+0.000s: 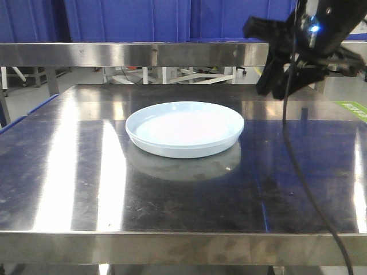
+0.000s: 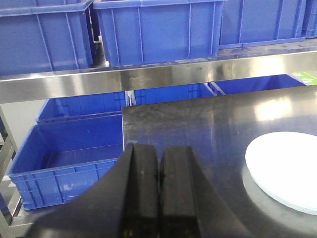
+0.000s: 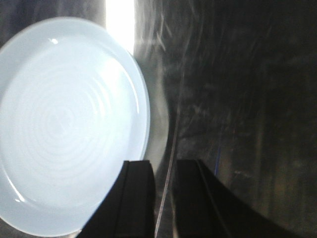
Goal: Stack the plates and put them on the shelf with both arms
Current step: 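Lower the right gripper and grip the rim of the plate stack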
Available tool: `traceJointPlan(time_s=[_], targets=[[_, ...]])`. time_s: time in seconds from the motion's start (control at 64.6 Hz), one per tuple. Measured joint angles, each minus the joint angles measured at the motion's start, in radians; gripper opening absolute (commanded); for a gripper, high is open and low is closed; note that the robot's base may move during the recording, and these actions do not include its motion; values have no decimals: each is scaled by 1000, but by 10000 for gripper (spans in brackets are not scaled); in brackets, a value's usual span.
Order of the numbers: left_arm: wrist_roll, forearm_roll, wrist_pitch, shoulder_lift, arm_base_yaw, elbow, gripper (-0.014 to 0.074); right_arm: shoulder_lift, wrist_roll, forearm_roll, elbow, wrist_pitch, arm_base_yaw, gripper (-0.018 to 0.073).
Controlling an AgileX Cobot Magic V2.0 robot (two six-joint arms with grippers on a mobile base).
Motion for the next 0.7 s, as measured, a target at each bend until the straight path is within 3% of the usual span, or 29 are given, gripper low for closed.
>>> traceJointPlan(time_s=[0.201,0.418,0.696], targets=[[0,0,0,0,0,0,83,109,4,16,-96,95,0,441],[0,0,0,0,0,0,83,204,8,18,-225,143,1,448],[0,0,0,0,0,0,83,264,10,18,-243,148,33,447]])
